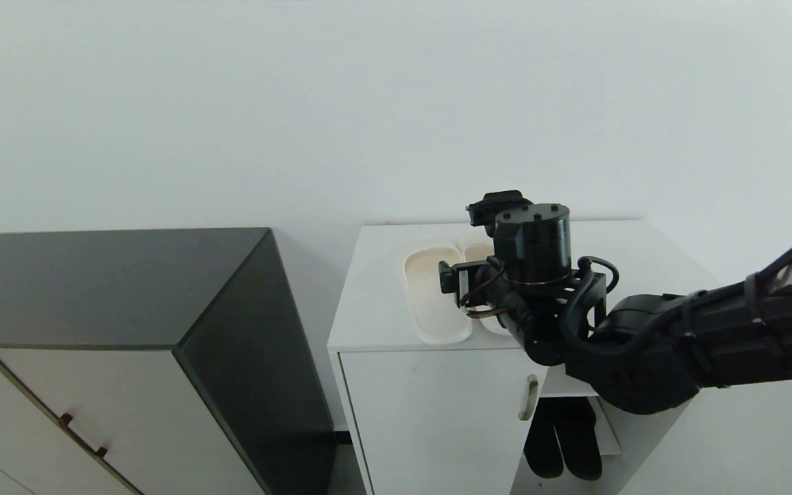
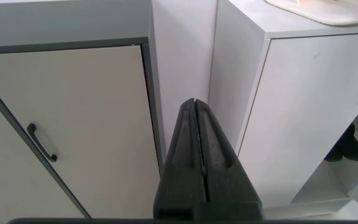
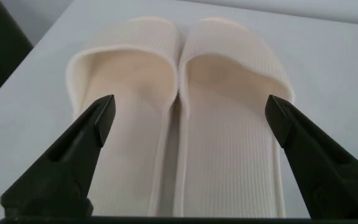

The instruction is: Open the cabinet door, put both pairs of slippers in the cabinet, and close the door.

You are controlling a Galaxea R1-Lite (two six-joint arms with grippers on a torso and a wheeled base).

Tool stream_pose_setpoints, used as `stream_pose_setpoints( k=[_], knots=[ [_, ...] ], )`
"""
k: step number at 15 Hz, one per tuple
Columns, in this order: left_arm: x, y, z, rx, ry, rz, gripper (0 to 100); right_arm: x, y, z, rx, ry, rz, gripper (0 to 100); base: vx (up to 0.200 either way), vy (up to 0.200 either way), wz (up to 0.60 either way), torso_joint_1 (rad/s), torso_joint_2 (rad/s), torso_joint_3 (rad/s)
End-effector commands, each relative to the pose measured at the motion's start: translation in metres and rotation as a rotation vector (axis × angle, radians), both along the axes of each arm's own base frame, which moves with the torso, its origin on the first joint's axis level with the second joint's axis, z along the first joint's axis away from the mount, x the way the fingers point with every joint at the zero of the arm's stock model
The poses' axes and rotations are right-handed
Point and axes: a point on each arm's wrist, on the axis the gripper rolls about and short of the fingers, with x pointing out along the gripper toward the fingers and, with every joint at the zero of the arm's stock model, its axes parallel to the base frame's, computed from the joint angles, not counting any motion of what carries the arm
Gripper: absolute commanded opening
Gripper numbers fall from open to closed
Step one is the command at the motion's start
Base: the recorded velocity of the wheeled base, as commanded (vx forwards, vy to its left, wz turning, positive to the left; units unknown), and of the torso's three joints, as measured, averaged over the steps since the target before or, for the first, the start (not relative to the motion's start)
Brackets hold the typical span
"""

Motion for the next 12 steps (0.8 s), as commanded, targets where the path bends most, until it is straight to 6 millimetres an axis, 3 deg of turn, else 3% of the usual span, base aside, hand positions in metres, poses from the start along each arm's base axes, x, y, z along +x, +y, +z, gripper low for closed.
stream_pose_setpoints(
  k=[1,12],
  knots=[
    [0.0,0.0,0.0,0.0,0.001,-0.001,0,0.021,0.005,-0.018,-0.02,0.019,-0.02,100,0.0,0.0,0.0,0.0,0.0,0.0],
    [0.0,0.0,0.0,0.0,0.001,0.0,0,0.057,0.023,-0.028,-0.024,-0.007,-0.026,100,0.0,0.0,0.0,0.0,0.0,0.0]
  ],
)
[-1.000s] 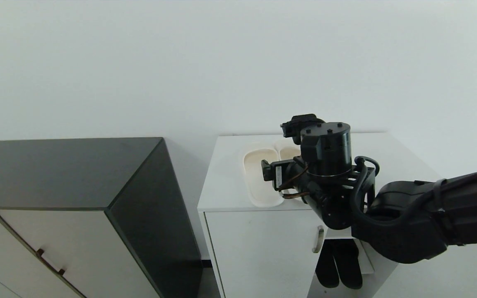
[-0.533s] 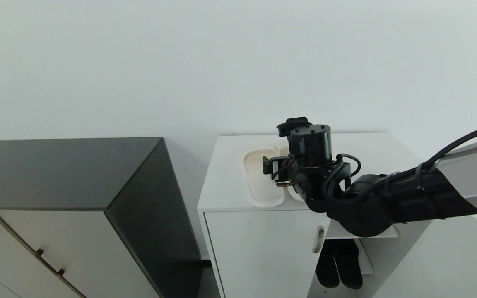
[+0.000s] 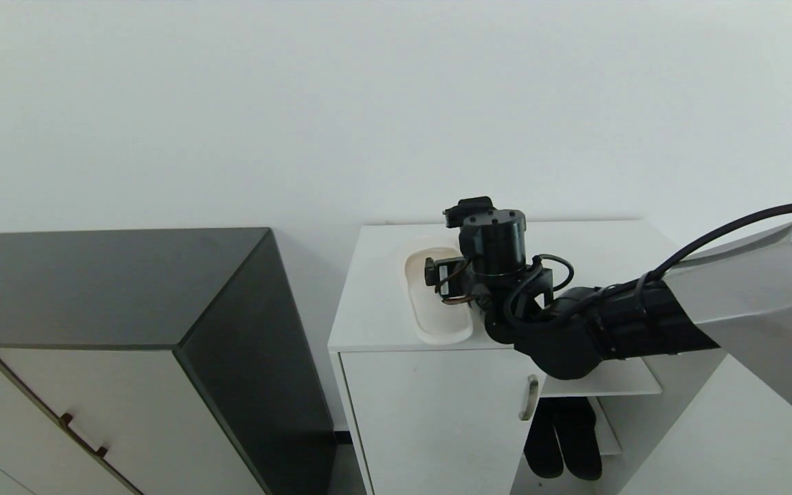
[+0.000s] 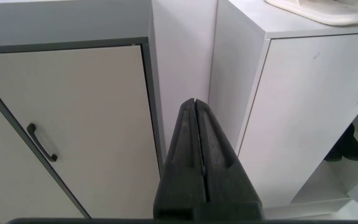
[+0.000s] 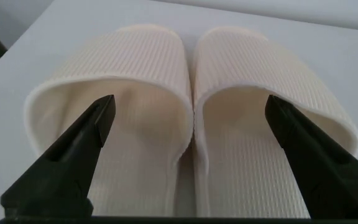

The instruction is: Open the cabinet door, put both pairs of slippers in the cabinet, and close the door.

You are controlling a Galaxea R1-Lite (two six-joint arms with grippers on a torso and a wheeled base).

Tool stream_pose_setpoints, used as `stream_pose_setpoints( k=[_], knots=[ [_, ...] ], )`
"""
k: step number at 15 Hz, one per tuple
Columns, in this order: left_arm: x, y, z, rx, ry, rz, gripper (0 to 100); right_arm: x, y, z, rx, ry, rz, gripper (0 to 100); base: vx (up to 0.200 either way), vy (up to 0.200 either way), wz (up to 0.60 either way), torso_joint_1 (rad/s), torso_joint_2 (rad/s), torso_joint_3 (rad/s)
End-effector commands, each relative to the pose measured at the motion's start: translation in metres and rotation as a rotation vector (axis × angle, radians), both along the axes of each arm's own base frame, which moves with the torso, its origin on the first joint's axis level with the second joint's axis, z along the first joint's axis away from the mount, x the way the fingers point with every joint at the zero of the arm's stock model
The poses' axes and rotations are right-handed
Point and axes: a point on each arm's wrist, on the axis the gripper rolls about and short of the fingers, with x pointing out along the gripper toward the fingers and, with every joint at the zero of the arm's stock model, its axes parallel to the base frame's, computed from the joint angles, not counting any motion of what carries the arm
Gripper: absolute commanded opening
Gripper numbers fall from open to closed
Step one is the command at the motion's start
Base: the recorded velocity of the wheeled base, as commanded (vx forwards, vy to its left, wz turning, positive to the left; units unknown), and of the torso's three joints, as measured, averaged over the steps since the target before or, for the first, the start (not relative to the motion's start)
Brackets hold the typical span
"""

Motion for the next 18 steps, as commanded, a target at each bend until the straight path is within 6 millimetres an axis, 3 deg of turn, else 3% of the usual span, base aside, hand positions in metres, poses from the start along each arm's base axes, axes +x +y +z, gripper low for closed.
stream_pose_setpoints(
  k=[1,2,3,8,11,14,18],
  knots=[
    [0.0,0.0,0.0,0.0,0.001,0.001,0,0.006,0.004,-0.008,-0.011,0.012,-0.001,100,0.0,0.0,0.0,0.0,0.0,0.0],
    [0.0,0.0,0.0,0.0,0.001,0.001,0,0.008,0.006,-0.009,-0.01,0.011,-0.001,100,0.0,0.0,0.0,0.0,0.0,0.0],
    [0.0,0.0,0.0,0.0,0.001,0.001,0,0.008,0.006,-0.008,-0.006,0.008,-0.001,0,0.0,0.0,0.0,0.0,0.0,0.0],
    [0.0,0.0,0.0,0.0,0.001,-0.001,0,0.007,0.006,-0.008,-0.008,0.011,-0.001,0,0.0,0.0,0.0,0.0,0.0,0.0],
    [0.0,0.0,0.0,-0.002,0.001,-0.001,0,-0.004,0.0,0.013,0.017,-0.019,0.002,0,0.0,0.0,0.0,0.0,0.0,0.0],
    [0.0,0.0,0.0,-0.003,0.001,-0.001,0,-0.042,-0.013,0.037,0.024,-0.025,0.047,0,0.0,0.0,0.0,0.0,0.0,0.0],
    [0.0,0.0,0.0,-0.003,0.001,0.001,0,-0.113,-0.053,0.038,0.003,0.032,0.191,0,0.0,0.0,0.0,0.0,0.0,0.0]
  ],
)
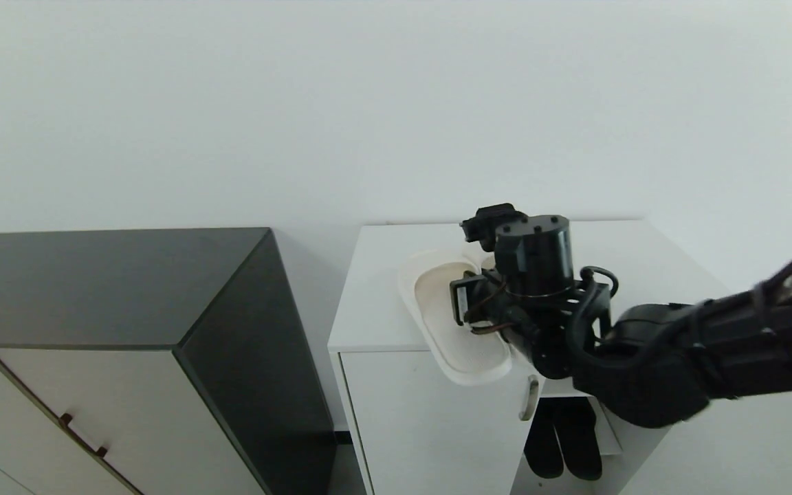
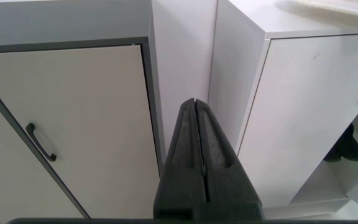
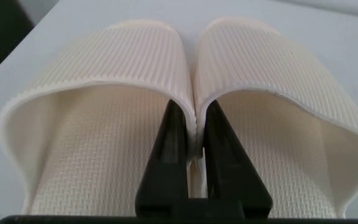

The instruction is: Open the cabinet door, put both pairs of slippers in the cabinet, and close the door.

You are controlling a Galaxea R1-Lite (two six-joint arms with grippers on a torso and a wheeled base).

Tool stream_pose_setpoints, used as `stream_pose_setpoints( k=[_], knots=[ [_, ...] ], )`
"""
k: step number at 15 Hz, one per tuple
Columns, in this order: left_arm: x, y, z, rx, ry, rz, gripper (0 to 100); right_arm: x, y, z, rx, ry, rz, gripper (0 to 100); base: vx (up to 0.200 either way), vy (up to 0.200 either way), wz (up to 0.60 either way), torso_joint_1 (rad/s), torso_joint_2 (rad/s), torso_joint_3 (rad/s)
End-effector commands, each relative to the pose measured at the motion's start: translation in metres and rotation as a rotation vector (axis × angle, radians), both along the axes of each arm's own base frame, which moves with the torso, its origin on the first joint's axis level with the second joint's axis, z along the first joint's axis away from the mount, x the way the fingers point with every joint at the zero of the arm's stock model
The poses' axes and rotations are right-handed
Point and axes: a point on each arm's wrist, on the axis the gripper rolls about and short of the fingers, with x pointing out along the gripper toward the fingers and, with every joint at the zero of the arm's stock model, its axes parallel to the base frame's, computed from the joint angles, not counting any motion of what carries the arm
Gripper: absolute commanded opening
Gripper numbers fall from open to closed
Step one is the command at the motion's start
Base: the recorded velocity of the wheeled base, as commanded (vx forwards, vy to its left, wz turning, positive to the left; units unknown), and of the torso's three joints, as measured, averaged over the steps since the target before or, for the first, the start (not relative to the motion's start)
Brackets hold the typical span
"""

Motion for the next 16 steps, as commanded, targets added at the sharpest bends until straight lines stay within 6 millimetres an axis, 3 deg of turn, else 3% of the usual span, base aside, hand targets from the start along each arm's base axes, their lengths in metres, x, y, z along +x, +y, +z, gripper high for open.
stream_pose_setpoints(
  k=[1,4,10,16],
  knots=[
    [0.0,0.0,0.0,0.0,0.001,0.0,0,-0.063,-0.045,0.024,0.036,-0.007,0.129,0,0.0,0.0,0.0,0.0,0.0,0.0],
    [0.0,0.0,0.0,0.0,0.001,-0.001,0,-0.096,-0.08,0.014,0.023,0.04,0.221,0,0.0,0.0,0.0,0.0,0.0,0.0],
    [0.0,0.0,0.0,-0.012,0.002,0.003,0,-0.096,-0.079,0.007,0.005,0.056,0.219,0,0.0,0.0,0.0,0.0,0.0,0.0],
    [0.0,0.0,0.0,-0.02,0.0,0.003,0,-0.097,-0.08,0.007,0.002,0.053,0.219,0,-0.2,0.0,0.0,0.006,0.0,0.0]
  ],
)
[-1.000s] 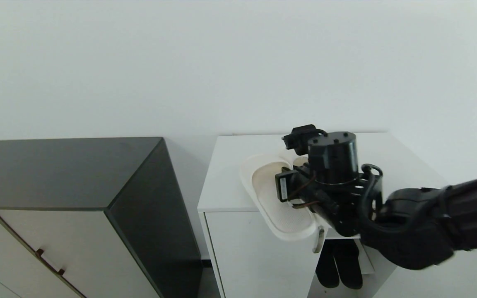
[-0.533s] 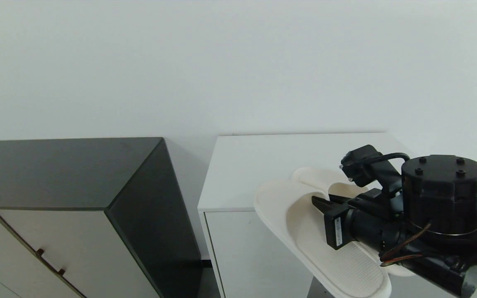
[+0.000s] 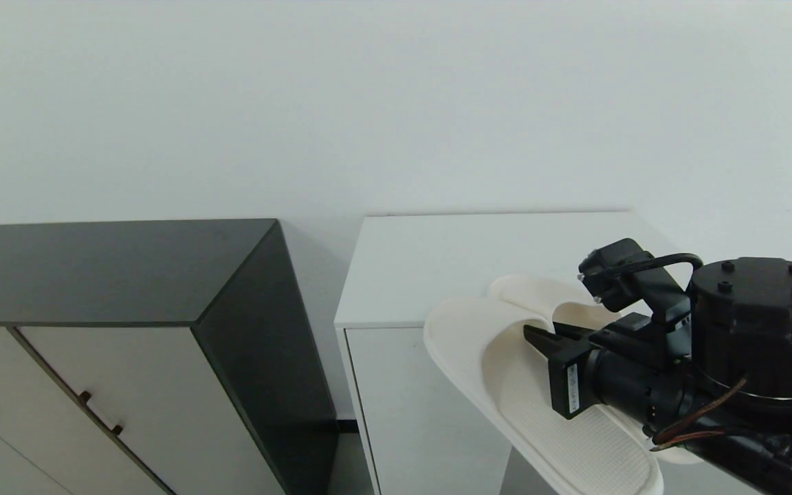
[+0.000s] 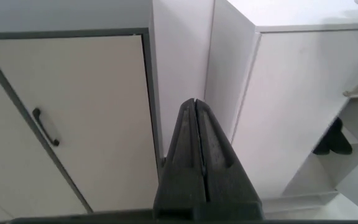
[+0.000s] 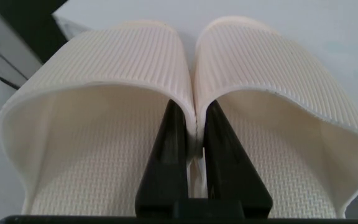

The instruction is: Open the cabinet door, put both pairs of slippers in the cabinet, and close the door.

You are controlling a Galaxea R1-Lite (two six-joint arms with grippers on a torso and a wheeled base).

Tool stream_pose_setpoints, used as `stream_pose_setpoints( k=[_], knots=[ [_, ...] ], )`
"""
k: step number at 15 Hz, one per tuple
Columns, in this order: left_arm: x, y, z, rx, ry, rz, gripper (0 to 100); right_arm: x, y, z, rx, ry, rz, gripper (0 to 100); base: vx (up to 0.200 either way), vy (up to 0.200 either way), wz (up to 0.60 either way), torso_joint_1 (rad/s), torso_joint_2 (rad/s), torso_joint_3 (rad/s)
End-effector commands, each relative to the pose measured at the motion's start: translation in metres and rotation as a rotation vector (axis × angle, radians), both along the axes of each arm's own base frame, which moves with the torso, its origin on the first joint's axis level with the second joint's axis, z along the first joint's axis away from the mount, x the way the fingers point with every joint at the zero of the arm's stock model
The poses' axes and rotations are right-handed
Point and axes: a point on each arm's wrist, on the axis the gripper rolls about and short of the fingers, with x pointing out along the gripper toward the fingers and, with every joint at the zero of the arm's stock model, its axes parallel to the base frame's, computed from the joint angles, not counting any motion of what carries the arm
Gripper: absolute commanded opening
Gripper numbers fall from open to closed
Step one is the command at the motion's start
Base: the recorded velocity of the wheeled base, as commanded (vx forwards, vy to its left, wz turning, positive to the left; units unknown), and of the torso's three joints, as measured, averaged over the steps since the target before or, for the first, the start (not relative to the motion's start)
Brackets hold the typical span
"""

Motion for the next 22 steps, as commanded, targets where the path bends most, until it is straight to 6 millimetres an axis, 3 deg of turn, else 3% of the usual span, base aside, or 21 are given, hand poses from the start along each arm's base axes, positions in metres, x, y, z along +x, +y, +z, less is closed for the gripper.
stream_pose_setpoints(
  k=[1,8,22],
  knots=[
    [0.0001,0.0,0.0001,0.0,0.0,0.0,0,0.0001,-0.0003,0.0006,0.0,-0.002,-0.001,0,-0.2,0.0,0.0,-0.007,0.0,0.002],
    [0.0001,0.0,0.0,-0.002,0.002,0.0,0,-0.0041,0.0026,-0.0011,-0.003,0.003,0.018,0,-0.2,0.0,0.0,0.002,0.0,0.001],
    [0.0001,0.0,0.0001,-0.002,0.0,0.002,0,-0.0047,0.0095,-0.0078,-0.014,0.017,0.039,0,0.0,0.0,0.0,0.0,0.0,0.0]
  ],
)
